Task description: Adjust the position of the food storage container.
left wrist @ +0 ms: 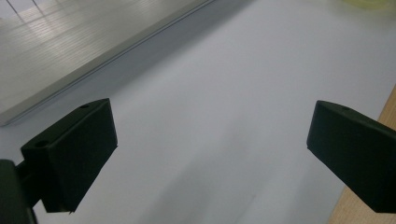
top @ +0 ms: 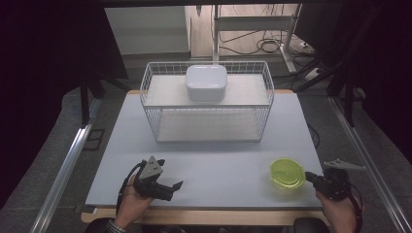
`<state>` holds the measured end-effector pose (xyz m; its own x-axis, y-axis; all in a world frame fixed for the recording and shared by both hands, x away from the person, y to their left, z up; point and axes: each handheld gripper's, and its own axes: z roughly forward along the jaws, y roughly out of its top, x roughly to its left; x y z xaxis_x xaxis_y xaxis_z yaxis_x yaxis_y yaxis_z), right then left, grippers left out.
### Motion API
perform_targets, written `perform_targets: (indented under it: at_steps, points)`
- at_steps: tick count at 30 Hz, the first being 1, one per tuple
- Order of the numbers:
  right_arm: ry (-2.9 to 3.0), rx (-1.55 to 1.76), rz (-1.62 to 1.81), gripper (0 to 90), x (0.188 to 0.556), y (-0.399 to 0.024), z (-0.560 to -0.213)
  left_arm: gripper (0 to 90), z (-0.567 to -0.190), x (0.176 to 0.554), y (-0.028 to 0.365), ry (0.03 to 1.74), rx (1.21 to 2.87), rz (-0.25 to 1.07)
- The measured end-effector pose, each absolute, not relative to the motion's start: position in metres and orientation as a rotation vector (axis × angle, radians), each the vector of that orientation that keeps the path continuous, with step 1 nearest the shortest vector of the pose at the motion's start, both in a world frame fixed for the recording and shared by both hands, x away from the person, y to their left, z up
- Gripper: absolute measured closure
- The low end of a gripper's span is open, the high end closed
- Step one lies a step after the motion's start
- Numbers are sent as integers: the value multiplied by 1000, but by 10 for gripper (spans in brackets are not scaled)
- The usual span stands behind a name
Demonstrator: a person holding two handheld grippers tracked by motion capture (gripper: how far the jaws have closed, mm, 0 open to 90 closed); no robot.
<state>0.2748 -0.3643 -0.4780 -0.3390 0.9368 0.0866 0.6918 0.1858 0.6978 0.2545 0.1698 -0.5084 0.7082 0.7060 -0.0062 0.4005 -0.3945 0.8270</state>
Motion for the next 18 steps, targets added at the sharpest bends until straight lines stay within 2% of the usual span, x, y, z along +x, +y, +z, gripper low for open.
perform_targets:
  at_steps: [18]
  points:
    - [2212, 1530, 966, 898, 282, -349, -491, 15, -510, 255, 168, 840, 2048, 436]
